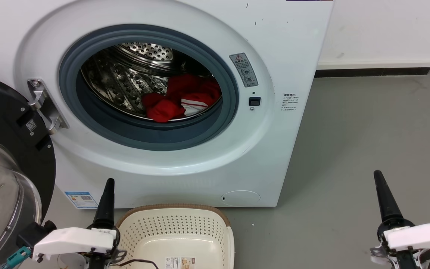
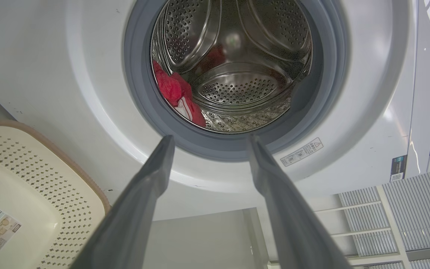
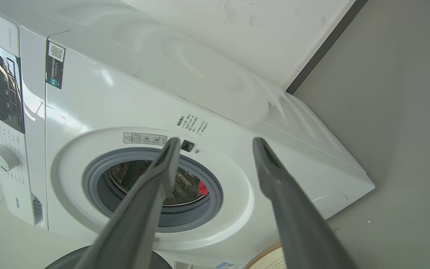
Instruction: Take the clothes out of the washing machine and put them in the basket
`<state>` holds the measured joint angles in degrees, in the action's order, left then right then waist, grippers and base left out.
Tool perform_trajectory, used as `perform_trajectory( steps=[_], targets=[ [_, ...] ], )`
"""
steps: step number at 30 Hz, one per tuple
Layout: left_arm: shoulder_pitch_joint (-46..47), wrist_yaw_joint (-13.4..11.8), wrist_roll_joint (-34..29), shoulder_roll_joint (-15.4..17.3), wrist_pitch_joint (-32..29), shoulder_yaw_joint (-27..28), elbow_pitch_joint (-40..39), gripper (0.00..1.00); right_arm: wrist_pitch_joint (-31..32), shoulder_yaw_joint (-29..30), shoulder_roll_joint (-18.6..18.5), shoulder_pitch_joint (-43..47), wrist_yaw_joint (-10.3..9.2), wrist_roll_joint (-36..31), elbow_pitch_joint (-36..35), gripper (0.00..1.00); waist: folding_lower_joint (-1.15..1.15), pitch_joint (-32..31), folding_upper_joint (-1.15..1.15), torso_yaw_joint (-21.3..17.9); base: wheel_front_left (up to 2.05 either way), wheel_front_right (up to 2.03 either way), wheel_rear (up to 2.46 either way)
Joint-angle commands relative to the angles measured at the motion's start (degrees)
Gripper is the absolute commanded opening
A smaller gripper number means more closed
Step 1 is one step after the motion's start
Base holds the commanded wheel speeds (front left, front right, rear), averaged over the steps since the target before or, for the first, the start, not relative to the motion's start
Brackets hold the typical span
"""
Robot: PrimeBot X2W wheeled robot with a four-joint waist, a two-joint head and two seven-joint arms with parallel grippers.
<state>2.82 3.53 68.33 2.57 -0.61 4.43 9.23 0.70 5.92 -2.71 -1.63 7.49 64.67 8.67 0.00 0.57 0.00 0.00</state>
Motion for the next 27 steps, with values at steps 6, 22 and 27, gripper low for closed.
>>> perform_trajectory(
  steps=[6,22,27],
  targets=[
    [-0.3,-1.6,-8.7,0.2,1.7,-1.6,-2.3,1.0,-1.8,-0.8,-0.2,0.7,0.0,-9.6,-2.6,1.0,0.0,0.0,0.0,0.0,0.0,0.0,0.0],
    [-2.2,-4.6,-22.4,1.2,5.0,-4.6,-5.2,1.0,-5.1,-1.7,-0.3,2.9,0.0,-25.5,-5.5,1.0,0.0,-0.1,0.0,-0.1,0.0,0.0,0.0],
    [-2.7,-4.9,-26.2,1.3,6.0,-5.1,-6.1,1.0,-6.0,-1.7,-0.3,3.5,0.0,-29.2,-6.8,1.0,0.0,-0.1,0.0,-0.1,0.0,0.0,0.0]
  ],
)
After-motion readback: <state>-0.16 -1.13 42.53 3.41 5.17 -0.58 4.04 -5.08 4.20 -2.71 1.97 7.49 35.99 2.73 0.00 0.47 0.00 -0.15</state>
